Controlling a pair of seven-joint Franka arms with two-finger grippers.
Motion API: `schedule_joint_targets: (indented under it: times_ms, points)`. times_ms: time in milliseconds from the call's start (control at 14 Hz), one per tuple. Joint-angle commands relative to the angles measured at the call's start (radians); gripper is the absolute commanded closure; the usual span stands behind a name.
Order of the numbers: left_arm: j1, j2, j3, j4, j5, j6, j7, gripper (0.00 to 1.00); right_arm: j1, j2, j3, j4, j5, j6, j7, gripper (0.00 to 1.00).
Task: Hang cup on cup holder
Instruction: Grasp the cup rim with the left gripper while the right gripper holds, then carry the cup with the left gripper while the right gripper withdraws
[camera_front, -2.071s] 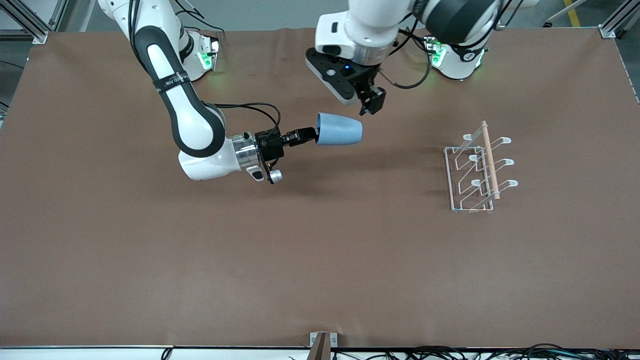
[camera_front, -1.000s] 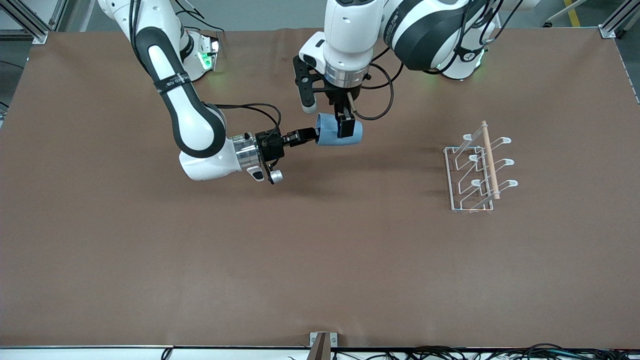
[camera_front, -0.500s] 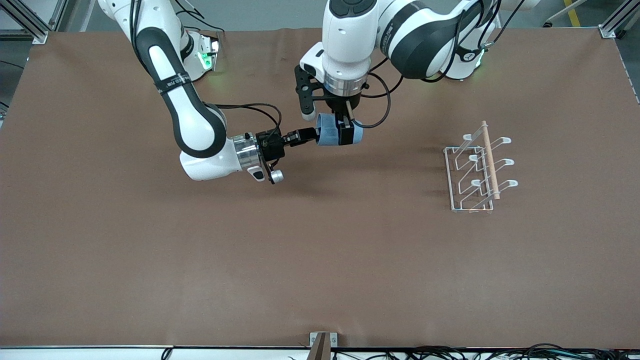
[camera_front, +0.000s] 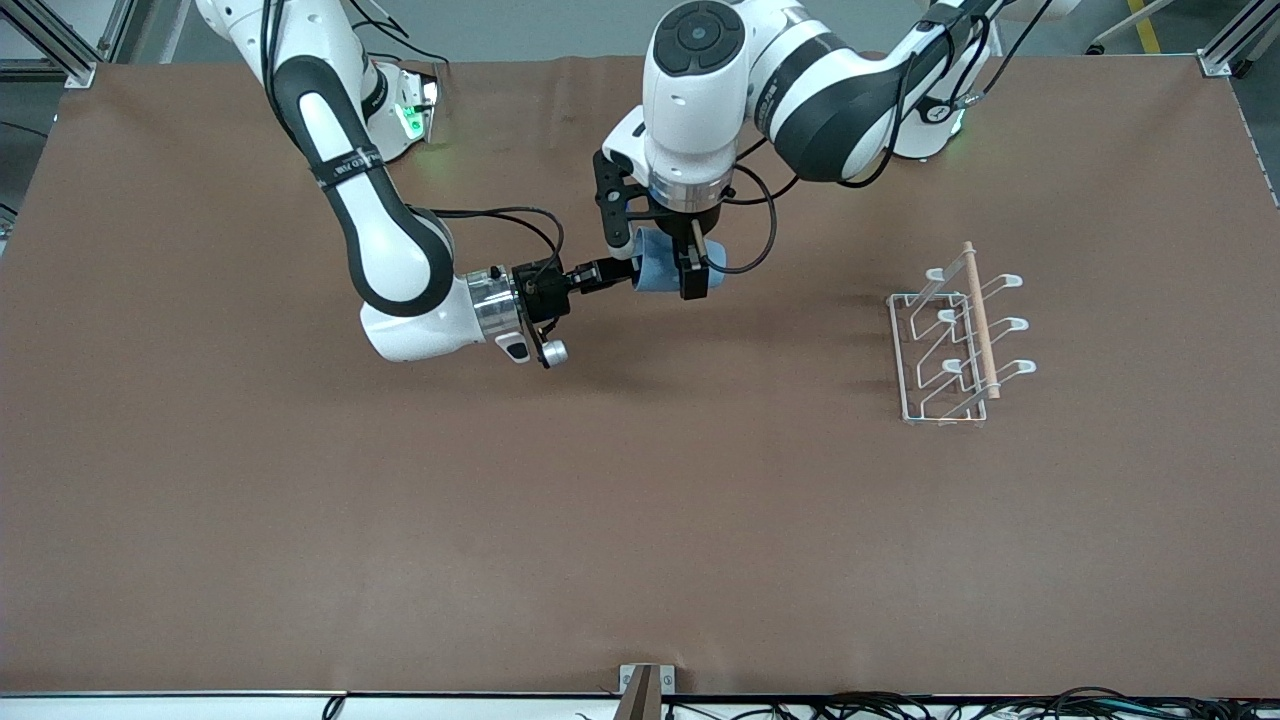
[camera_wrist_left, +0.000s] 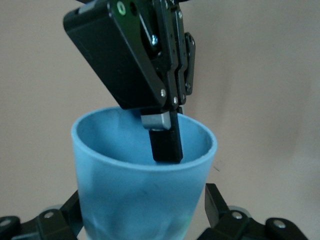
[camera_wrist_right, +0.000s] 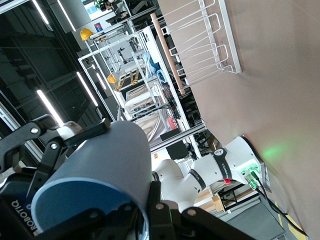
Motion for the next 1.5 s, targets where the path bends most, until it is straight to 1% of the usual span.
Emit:
schedule_joint_targets:
  times_ms: [0,71,143,214,286,357,429,571,714,786,929,1000,1143,1214,1286,1357,1429]
  points:
    - [0.006,-0.002,-0.005,0.000,0.017,0.010,0.012,0.34,-0.003,0.007,0.003,0.008,0.026,-0.005,-0.001,0.93]
    - [0.004,-0.001,-0.005,0.005,0.018,0.010,0.013,0.45,-0.003,0.007,0.003,0.008,0.026,-0.005,0.000,0.93]
    - [0.004,-0.004,-0.004,0.008,0.018,0.008,0.013,0.47,-0.003,0.007,0.003,0.011,0.026,-0.005,0.000,0.93]
    - [0.006,-0.007,-0.002,0.013,0.020,0.004,0.013,0.46,-0.003,0.007,0.003,0.008,0.025,-0.005,0.000,0.92]
    - [0.006,-0.011,-0.002,0.013,0.028,-0.002,0.013,0.46,-0.006,0.007,0.003,0.008,0.026,-0.009,0.002,0.87]
    - [0.007,-0.011,-0.001,0.013,0.040,-0.024,0.013,0.46,-0.010,0.007,0.003,0.008,0.025,-0.014,0.000,0.27]
    - [0.008,-0.011,-0.001,0.013,0.064,-0.069,0.012,0.46,-0.012,0.007,0.003,0.008,0.025,-0.014,0.000,0.00]
    - [0.009,-0.013,-0.001,0.013,0.118,-0.172,0.013,0.46,-0.015,0.005,0.001,0.008,0.025,-0.005,0.000,0.00]
    - [0.009,-0.019,0.019,0.014,0.127,-0.267,0.013,0.46,-0.016,0.004,-0.005,-0.003,0.022,0.006,-0.001,0.00]
    - [0.009,-0.020,0.030,0.023,0.152,-0.309,0.013,0.45,-0.023,0.001,-0.011,-0.014,0.009,0.030,-0.003,0.00]
    - [0.011,-0.017,0.062,0.049,0.240,-0.387,0.031,0.45,-0.033,-0.013,-0.016,-0.053,-0.014,0.113,-0.006,0.00]
    - [0.011,-0.017,0.083,0.048,0.280,-0.409,0.054,0.45,-0.035,-0.016,-0.028,-0.061,-0.050,0.152,-0.006,0.00]
    - [0.011,-0.016,0.131,0.046,0.366,-0.468,0.114,0.45,-0.038,-0.019,-0.074,-0.061,-0.173,0.205,-0.006,0.00]
    - [0.011,-0.014,0.148,0.043,0.411,-0.491,0.137,0.45,-0.038,-0.019,-0.121,-0.060,-0.254,0.209,-0.006,0.00]
    - [0.011,-0.007,0.168,0.039,0.463,-0.524,0.151,0.45,-0.036,-0.022,-0.166,-0.057,-0.347,0.209,-0.004,0.00]
    - [0.008,0.002,0.189,0.031,0.513,-0.568,0.159,0.45,-0.029,-0.054,-0.212,-0.061,-0.473,0.230,-0.004,0.00]
    - [0.006,0.025,0.199,0.019,0.581,-0.612,0.159,0.45,-0.032,-0.106,-0.259,-0.069,-0.601,0.250,-0.001,0.00]
